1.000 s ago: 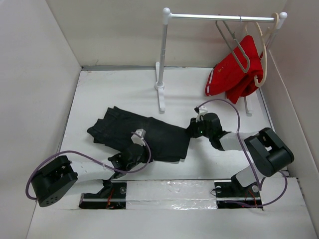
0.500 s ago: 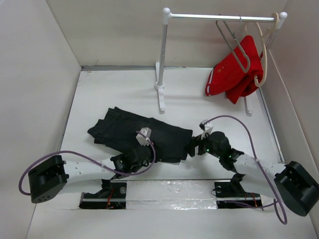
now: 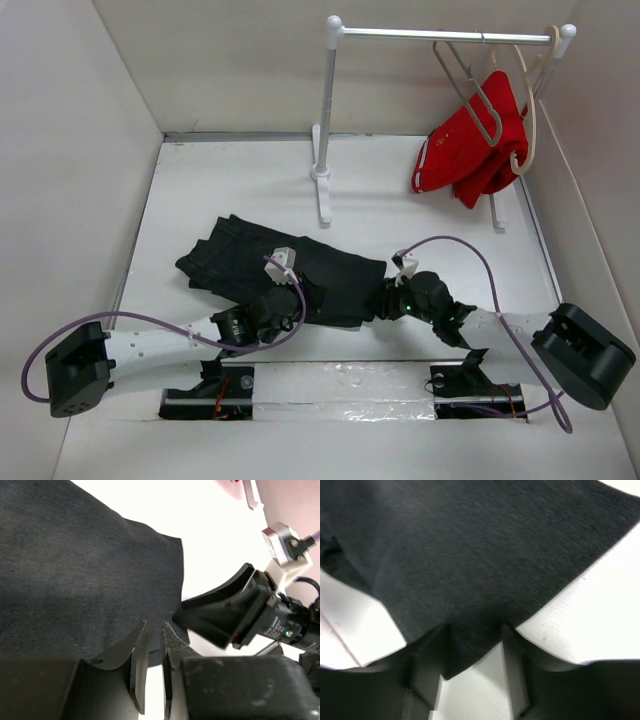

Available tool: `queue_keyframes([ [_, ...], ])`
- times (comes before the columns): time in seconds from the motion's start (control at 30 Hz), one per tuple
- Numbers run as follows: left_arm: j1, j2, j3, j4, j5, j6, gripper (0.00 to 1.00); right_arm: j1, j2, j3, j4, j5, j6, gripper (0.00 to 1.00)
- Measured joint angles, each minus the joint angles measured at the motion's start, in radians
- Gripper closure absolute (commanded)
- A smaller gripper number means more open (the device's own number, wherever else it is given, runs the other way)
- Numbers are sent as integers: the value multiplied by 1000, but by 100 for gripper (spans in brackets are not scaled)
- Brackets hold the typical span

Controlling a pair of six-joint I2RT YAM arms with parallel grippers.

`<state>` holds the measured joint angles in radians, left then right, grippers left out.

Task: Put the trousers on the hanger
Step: Fold the trousers at the center of the board.

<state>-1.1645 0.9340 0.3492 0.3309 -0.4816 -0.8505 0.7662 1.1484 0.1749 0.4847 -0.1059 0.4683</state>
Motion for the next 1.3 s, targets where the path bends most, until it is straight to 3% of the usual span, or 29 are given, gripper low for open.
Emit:
queue_keyframes([
  [0.07,0,-1,0,-9,-5,1,86,-18,49,-3,44,-7,12,75],
  [0.1,0,-2,0,-13,-8,2,86,-30,68,-6,67,-9,19,93],
  [0.13,0,-2,0,-18,-11,2,86,-47,82,-10,86,-16,21,100],
  [0.3,6,-1,0,-26,-16,2,86,-135,109,-8,127,-56,15,100],
  [0.47,8,10,0,-21,-16,-3,75,-275,83,68,39,-76,-78,100],
  [0.53,8,27,0,-20,-17,-4,70,-332,81,132,-14,-75,-132,91],
  [0.57,8,37,0,-20,-18,-4,66,-355,84,164,-37,-75,-158,80],
  [0.6,10,49,0,-21,-18,-4,65,-377,87,195,-60,-75,-186,58],
  [0.67,27,75,7,-24,-12,-3,64,-404,93,242,-93,-79,-232,41],
  [0.7,37,88,14,-27,-9,-2,64,-418,93,255,-103,-79,-257,35],
  [0.8,73,117,35,-21,2,9,64,-421,64,254,-163,-79,-298,35],
  [0.87,98,130,42,-5,20,23,64,-396,21,249,-224,-64,-318,43],
  [0.9,111,138,45,3,33,32,64,-377,-8,249,-254,-55,-327,63],
  [1.0,134,175,59,39,58,58,64,-338,-84,249,-286,-31,-345,95],
  [1.1,154,241,95,62,86,82,65,-328,-74,254,-286,-33,-353,100],
  [1.3,188,310,120,90,121,101,65,-312,144,256,-234,-61,-357,100],
])
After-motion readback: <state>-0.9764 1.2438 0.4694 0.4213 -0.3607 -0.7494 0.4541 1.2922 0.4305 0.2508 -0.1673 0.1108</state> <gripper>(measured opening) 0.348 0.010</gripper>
